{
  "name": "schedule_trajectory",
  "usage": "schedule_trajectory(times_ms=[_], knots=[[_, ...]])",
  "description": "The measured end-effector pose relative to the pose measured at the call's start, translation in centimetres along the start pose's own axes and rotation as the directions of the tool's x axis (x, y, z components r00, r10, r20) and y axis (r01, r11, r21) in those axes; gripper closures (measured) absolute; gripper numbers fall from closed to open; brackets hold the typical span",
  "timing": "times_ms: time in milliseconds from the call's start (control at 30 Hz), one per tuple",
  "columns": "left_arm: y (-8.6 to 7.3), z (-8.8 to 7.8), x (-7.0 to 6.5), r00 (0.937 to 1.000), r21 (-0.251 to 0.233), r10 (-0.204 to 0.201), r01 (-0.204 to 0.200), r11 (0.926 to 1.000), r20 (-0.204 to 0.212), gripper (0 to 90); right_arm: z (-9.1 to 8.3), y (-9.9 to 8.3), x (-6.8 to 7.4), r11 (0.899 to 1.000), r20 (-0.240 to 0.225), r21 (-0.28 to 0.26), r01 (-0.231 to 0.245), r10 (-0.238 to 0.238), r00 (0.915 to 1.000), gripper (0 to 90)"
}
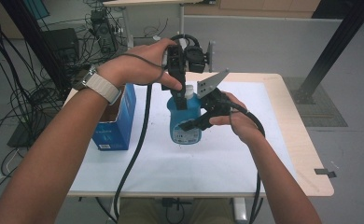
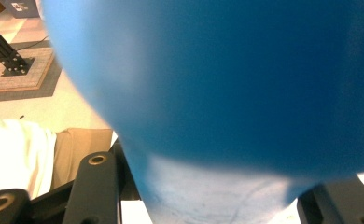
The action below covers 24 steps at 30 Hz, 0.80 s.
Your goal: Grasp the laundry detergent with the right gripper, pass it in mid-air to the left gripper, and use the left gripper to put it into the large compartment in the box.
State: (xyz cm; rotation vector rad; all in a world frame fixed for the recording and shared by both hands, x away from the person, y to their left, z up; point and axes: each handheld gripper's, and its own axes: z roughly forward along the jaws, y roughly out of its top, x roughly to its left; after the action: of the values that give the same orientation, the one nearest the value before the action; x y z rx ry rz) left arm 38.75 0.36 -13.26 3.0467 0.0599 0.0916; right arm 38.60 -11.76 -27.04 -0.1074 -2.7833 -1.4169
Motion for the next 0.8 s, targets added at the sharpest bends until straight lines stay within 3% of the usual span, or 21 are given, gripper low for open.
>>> schedule_trajectory(times_ms=[800], knots=[[-0.09, 0.01, -0.05, 1.0000, -0.002, -0.003, 0.003, 1.0000, -0.005, 7.4, -0.05, 0.04, 0.02, 1.000, 0.003, -0.002, 0.006, -0.006, 1.0000, 44.5]])
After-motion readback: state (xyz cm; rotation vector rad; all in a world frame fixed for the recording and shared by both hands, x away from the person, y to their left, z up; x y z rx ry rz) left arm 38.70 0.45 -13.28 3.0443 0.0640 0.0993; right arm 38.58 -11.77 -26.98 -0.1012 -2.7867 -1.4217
